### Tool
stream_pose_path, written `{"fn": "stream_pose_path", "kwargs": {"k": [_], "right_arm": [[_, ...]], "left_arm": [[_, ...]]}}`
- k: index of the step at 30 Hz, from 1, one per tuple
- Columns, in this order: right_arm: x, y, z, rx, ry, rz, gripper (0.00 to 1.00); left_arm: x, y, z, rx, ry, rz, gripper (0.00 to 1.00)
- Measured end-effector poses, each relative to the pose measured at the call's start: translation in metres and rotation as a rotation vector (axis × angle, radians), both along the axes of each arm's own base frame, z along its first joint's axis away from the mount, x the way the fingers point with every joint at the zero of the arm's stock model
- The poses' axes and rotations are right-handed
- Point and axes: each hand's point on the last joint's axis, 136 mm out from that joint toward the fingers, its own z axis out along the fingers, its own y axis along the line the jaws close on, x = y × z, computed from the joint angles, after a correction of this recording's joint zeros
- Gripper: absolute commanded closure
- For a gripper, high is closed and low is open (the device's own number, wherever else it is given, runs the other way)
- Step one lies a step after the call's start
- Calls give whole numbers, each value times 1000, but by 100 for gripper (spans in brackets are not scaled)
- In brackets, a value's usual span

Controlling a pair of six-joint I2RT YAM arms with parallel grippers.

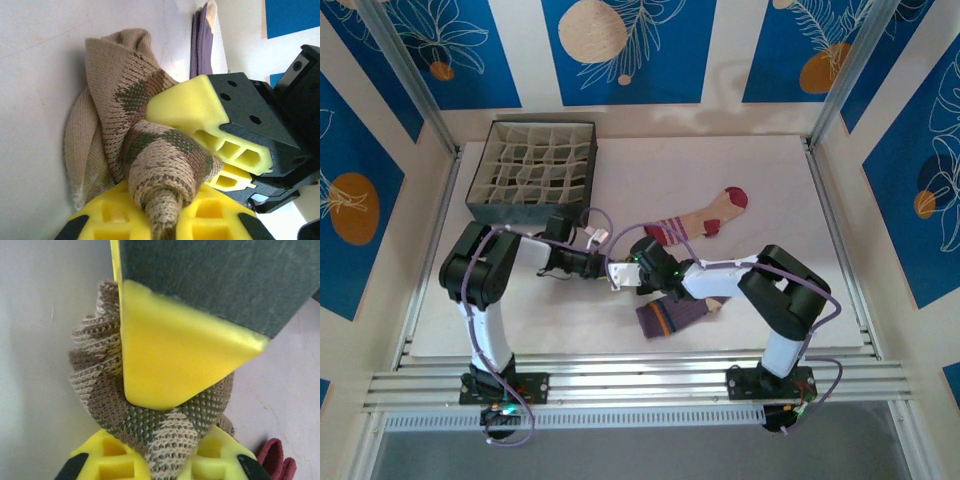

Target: Roll the socks

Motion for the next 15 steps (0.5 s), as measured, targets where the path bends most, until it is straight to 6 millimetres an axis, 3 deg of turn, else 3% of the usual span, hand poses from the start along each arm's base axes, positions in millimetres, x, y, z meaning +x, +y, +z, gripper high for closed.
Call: {"fn": "stream_pose_path", "kwargs": {"k": [6, 12, 15], "right_arm": [[-13, 5, 16, 93, 147, -72, 100], [-10, 4, 66, 295, 353, -208, 100], [-10, 1, 86, 382, 446, -249, 100]], "left_arm": [[-8, 5, 23, -6, -122, 44, 65], [-2, 7, 85, -97, -444, 100, 40], [-1, 9, 116, -138, -600, 124, 38]]}}
